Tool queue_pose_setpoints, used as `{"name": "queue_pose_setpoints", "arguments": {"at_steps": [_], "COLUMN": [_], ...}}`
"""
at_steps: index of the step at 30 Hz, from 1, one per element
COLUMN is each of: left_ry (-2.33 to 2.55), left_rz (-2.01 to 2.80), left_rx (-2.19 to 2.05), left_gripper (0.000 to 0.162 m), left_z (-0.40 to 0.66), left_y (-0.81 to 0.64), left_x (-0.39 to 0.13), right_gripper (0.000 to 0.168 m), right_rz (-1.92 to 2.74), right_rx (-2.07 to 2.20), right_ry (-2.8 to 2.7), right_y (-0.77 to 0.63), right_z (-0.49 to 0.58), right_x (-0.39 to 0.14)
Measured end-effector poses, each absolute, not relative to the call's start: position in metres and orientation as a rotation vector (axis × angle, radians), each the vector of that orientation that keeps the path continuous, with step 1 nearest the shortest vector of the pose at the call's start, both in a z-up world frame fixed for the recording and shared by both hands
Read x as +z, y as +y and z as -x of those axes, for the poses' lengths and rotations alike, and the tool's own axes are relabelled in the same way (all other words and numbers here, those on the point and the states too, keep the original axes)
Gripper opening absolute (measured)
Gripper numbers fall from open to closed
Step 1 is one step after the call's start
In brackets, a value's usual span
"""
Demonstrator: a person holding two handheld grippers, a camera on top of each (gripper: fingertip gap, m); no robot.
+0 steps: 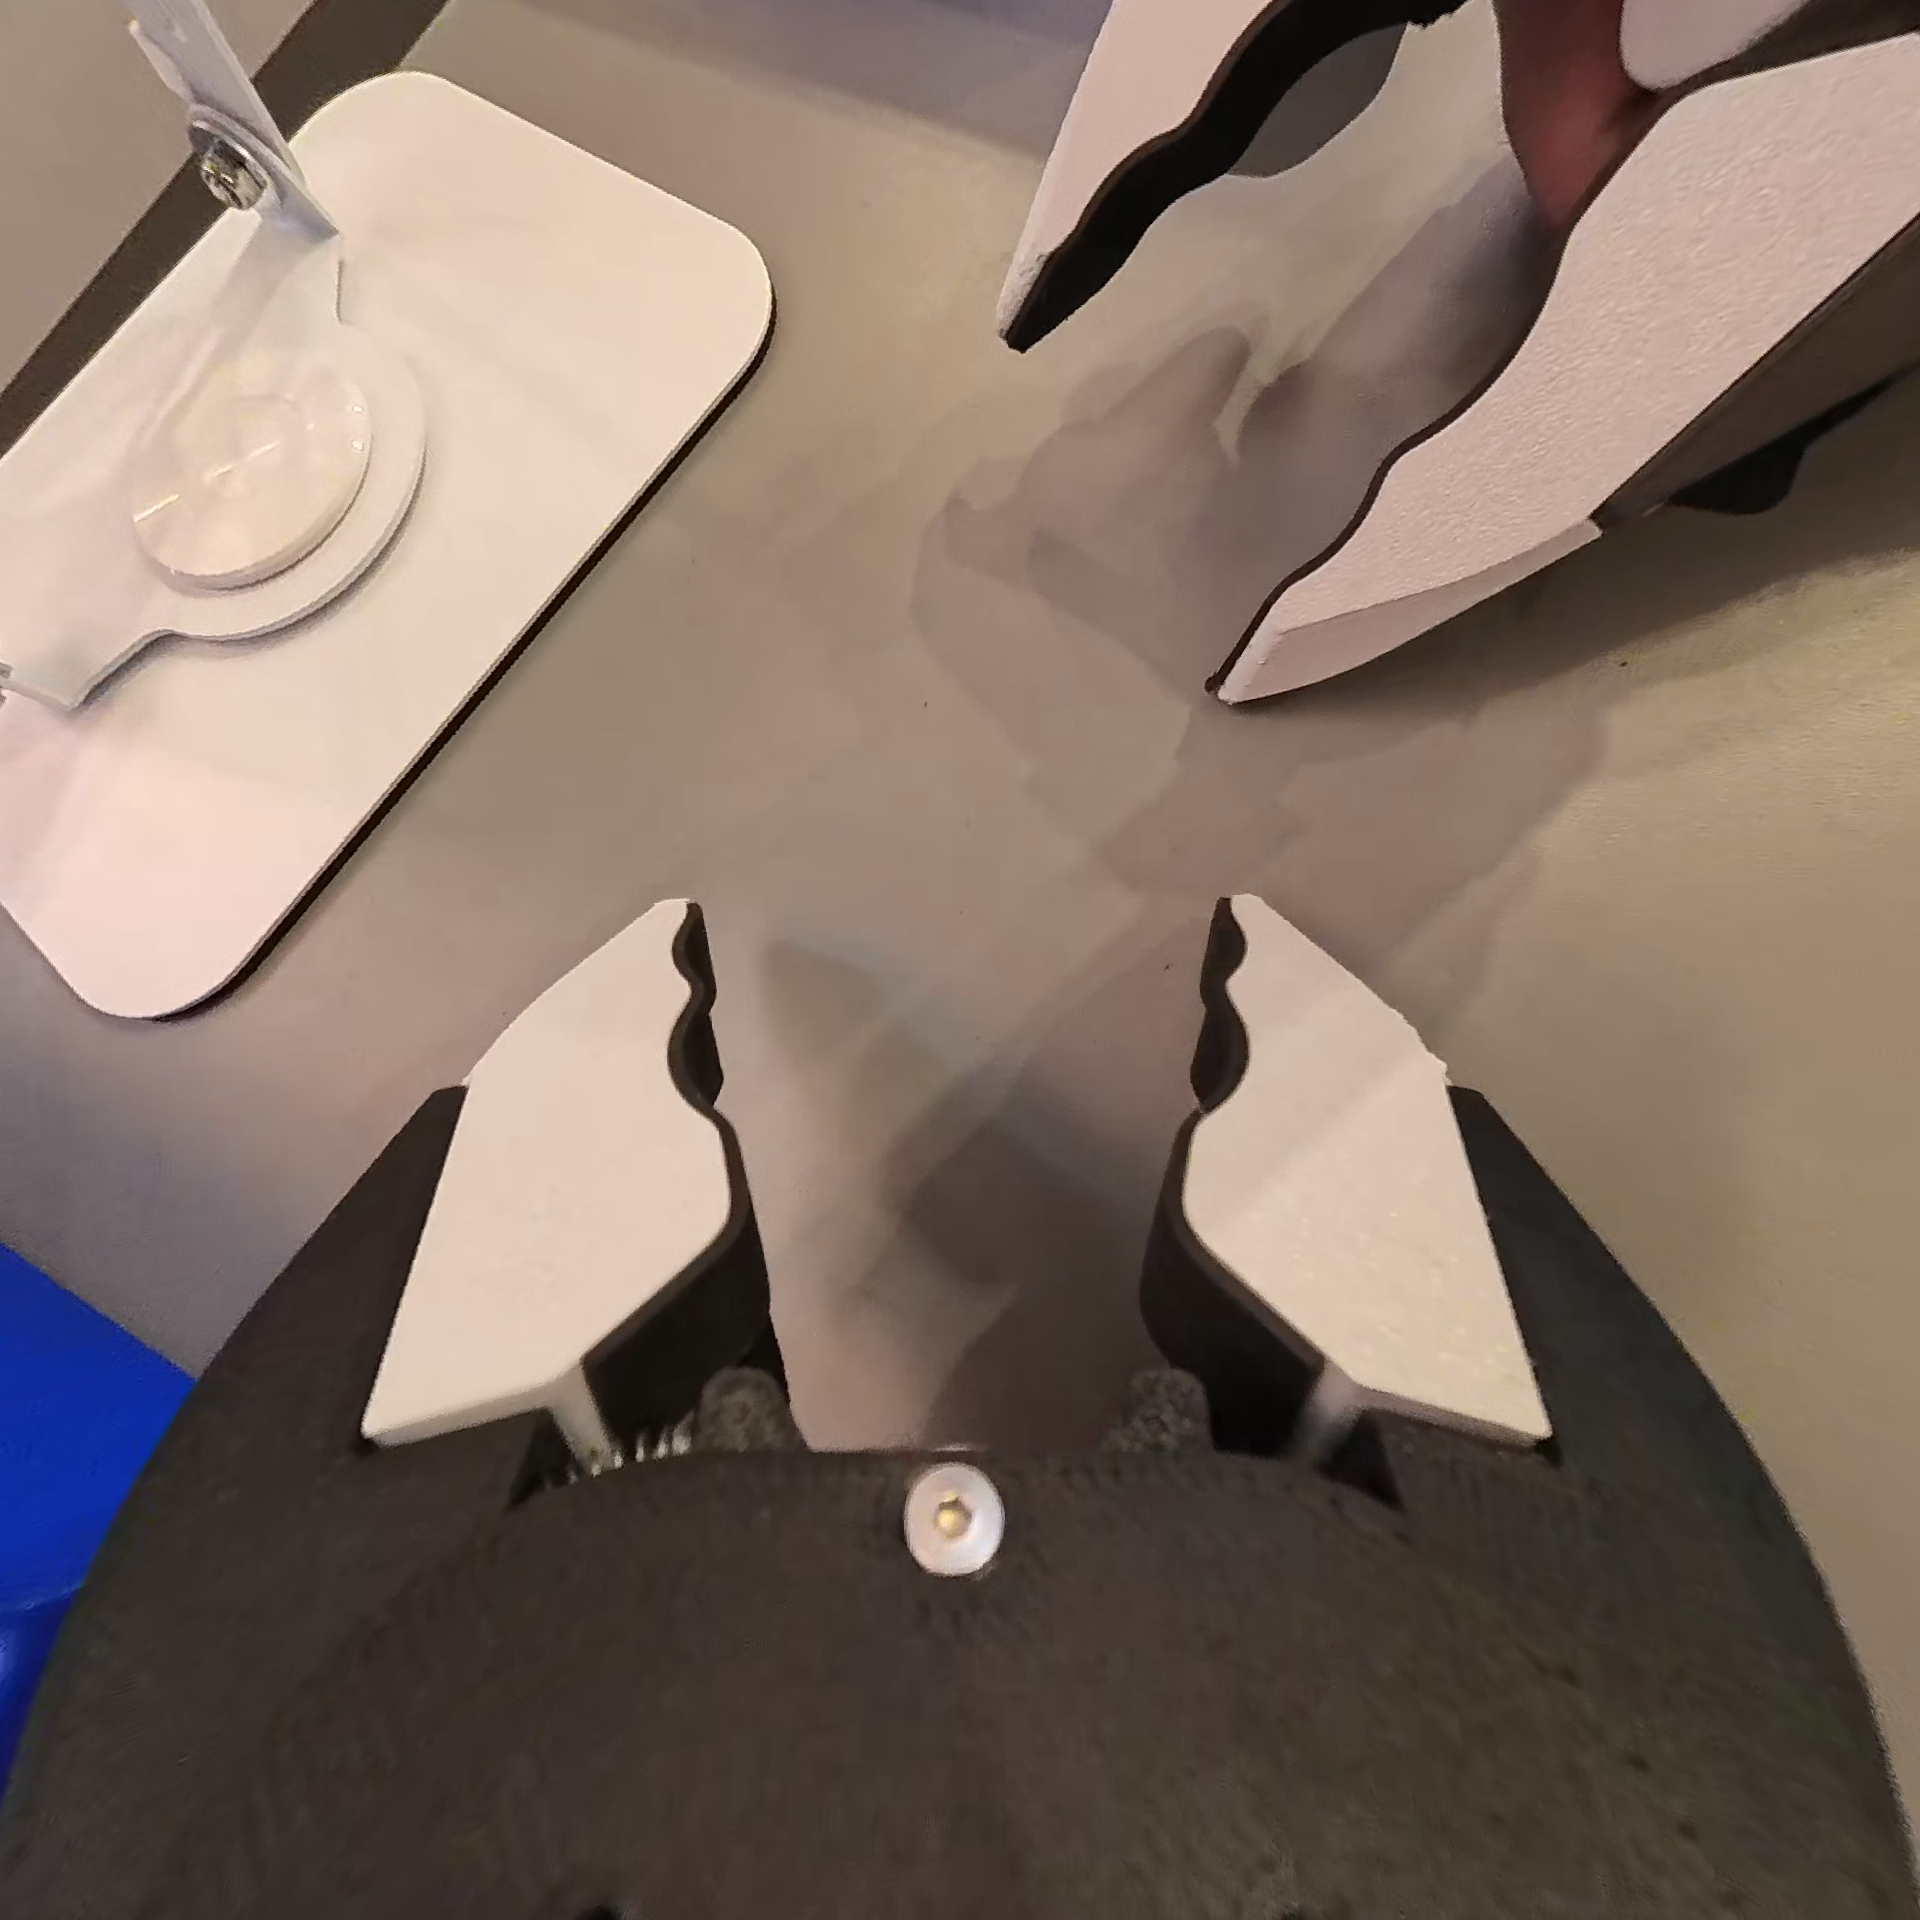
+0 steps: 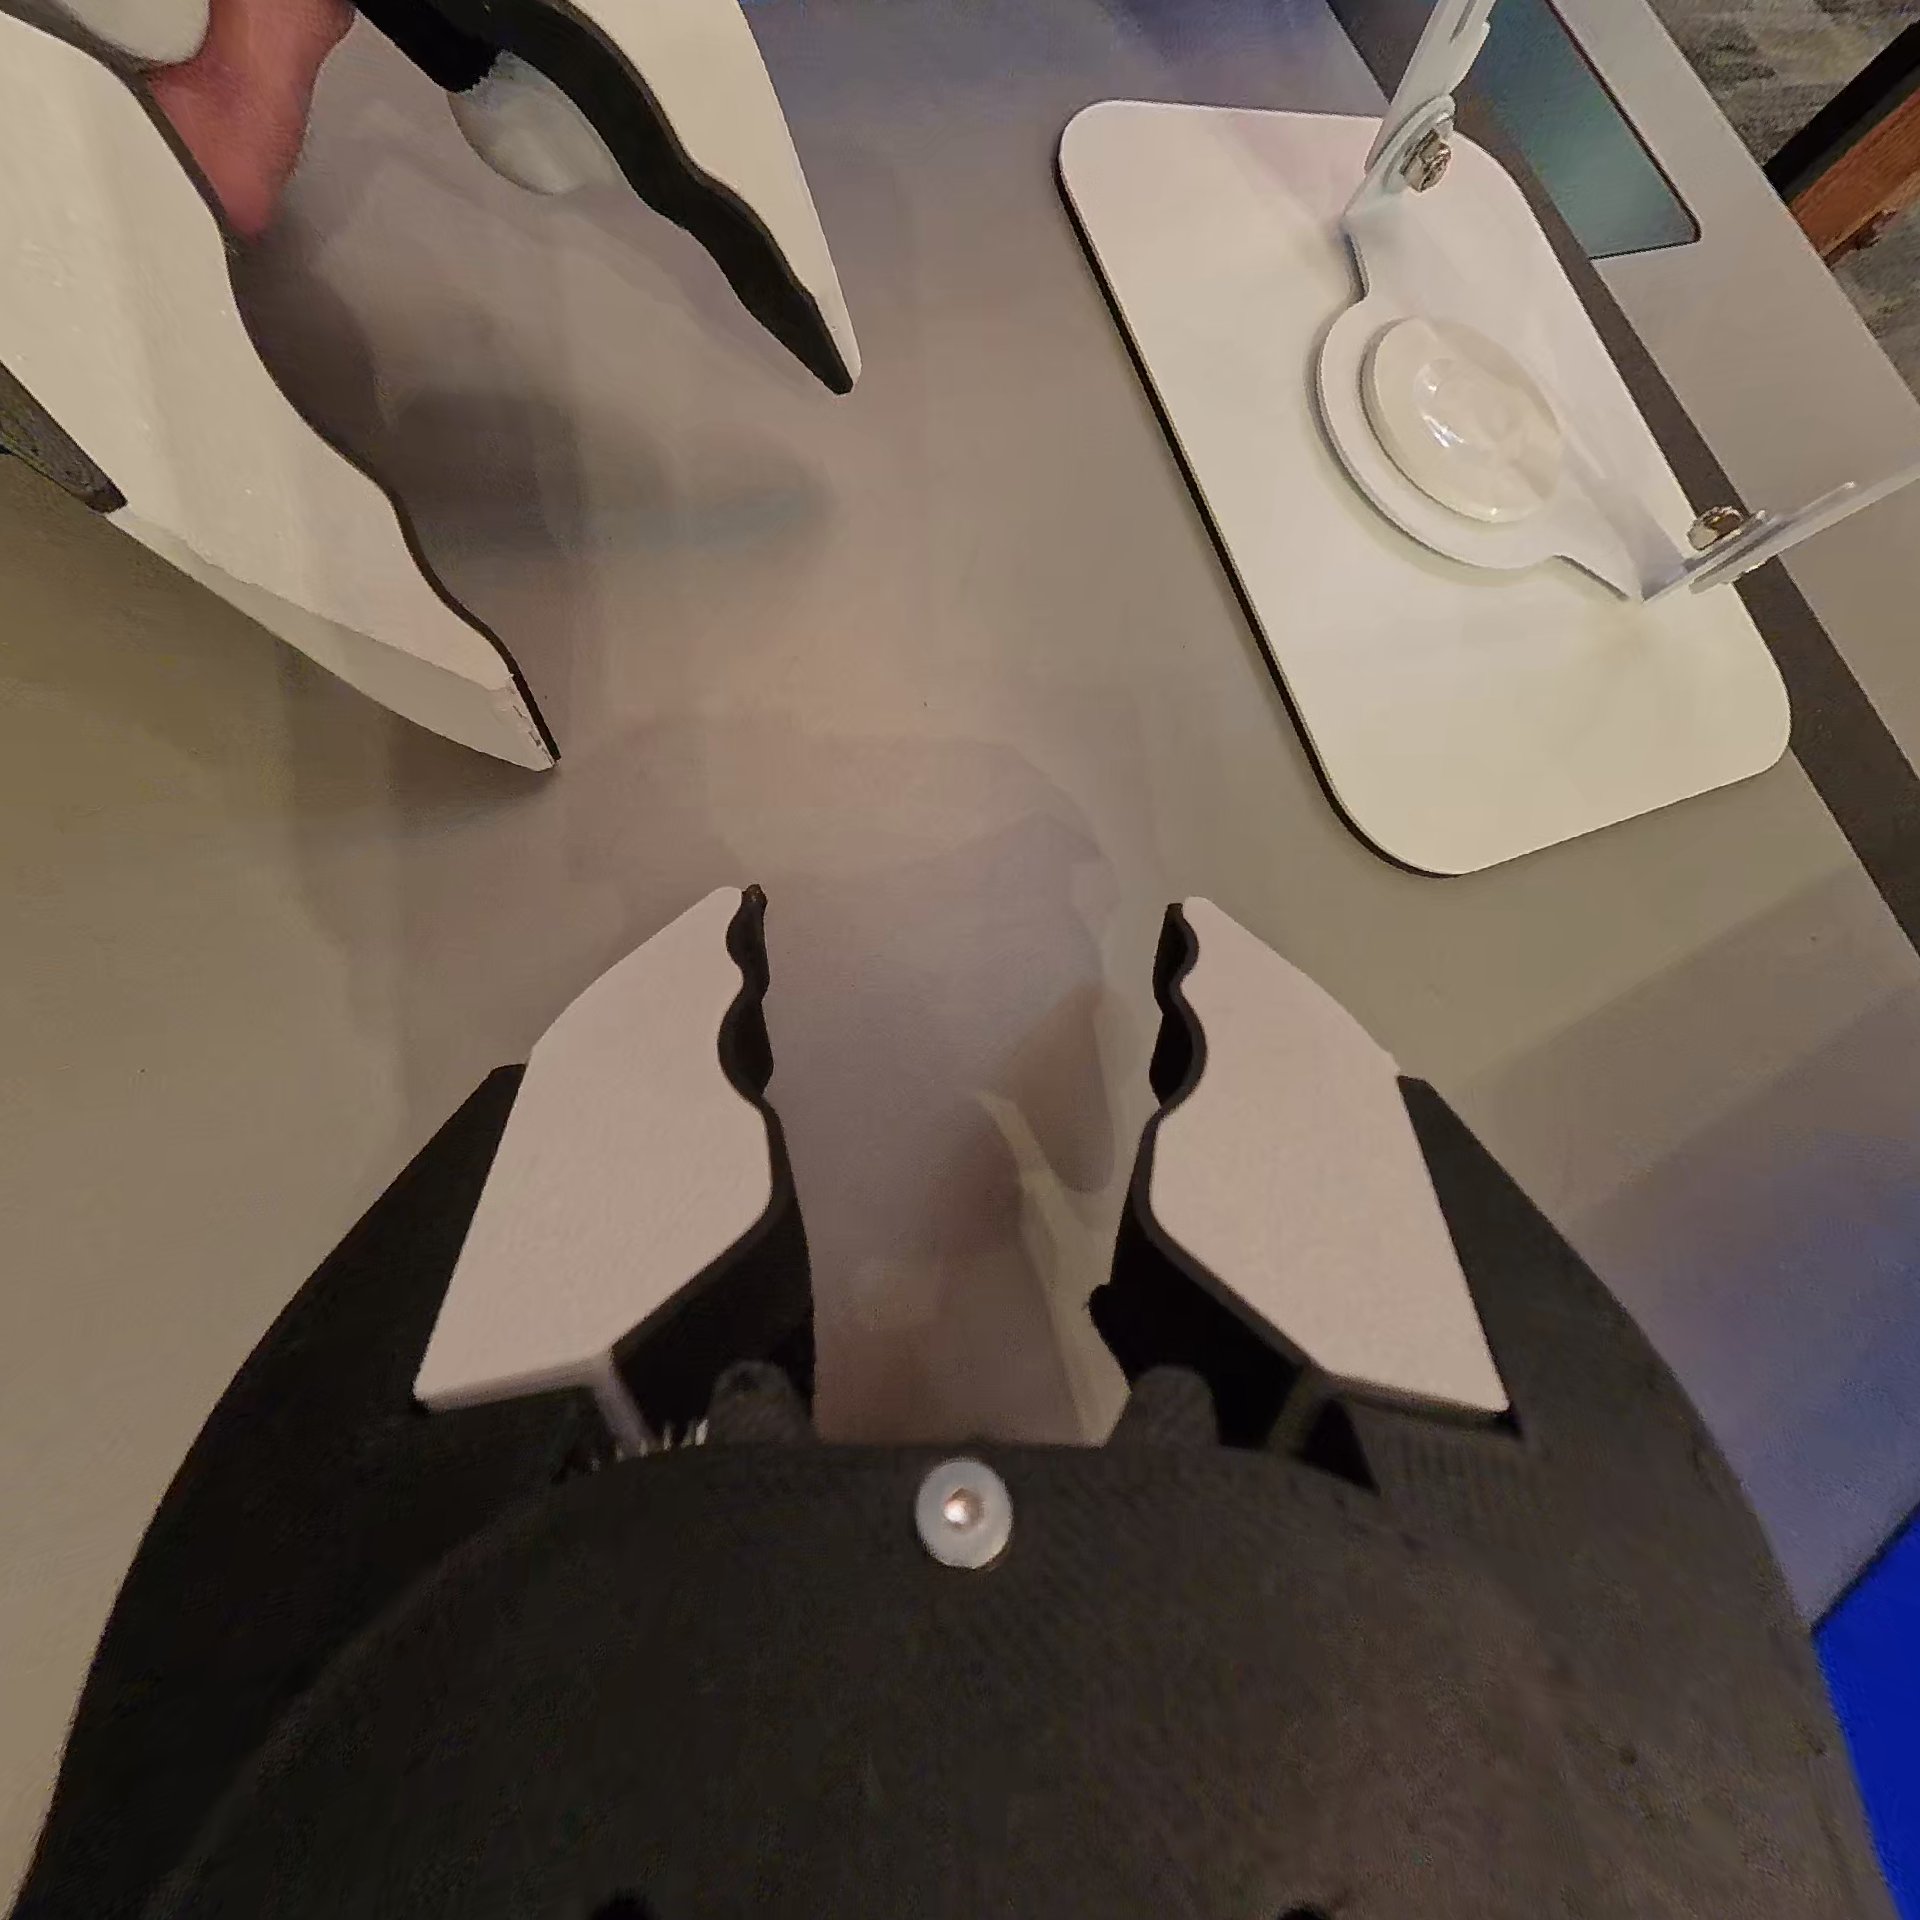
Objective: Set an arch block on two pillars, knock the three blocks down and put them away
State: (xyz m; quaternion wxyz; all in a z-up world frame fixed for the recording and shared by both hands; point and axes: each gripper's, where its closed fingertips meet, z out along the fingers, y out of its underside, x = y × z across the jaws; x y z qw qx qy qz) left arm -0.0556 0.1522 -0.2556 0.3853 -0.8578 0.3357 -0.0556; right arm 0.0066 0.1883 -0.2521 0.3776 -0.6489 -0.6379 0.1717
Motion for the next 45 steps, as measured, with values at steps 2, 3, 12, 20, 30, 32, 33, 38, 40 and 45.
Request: {"name": "queue_pose_setpoints", "arguments": {"at_steps": [2,3,12,20,30,32,33,38,40,45], "left_ry": [0.856,0.857,0.86,0.861,0.866,0.865,0.865,0.865,0.866,0.866], "left_rz": [2.185,2.183,2.184,2.185,2.183,2.184,2.185,2.184,2.183,2.185], "left_rx": [-0.142,-0.14,-0.147,-0.15,-0.151,-0.152,-0.153,-0.152,-0.151,-0.156], "left_gripper": [0.09,0.09,0.09,0.09,0.089,0.089,0.089,0.089,0.089,0.089], "left_z": [0.0556,0.0555,0.0549,0.0545,0.054,0.054,0.0541,0.054,0.054,0.0539], "left_y": [0.152,0.1521,0.1519,0.1517,0.1511,0.1512,0.1511,0.151,0.1509,0.1508], "left_x": [-0.2557,-0.2557,-0.2562,-0.2564,-0.2563,-0.2563,-0.2563,-0.2561,-0.2561,-0.2562], "right_gripper": [0.071,0.071,0.071,0.07,0.069,0.068,0.068,0.068,0.068,0.068], "right_rz": [1.658,1.659,1.658,1.654,1.649,1.649,1.648,1.646,1.646,1.644], "right_rx": [0.443,0.444,0.447,0.449,0.453,0.456,0.456,0.458,0.459,0.46], "right_ry": [-1.636,-1.636,-1.638,-1.643,-1.65,-1.653,-1.654,-1.658,-1.658,-1.661], "right_y": [0.1878,0.1879,0.1874,0.1866,0.1856,0.1853,0.1852,0.1848,0.1848,0.1846], "right_z": [-0.0067,-0.0067,-0.007,-0.0074,-0.0074,-0.0073,-0.0073,-0.0072,-0.0072,-0.0071], "right_x": [-0.2523,-0.2523,-0.2523,-0.2523,-0.2523,-0.2524,-0.2525,-0.2526,-0.2526,-0.2526]}}
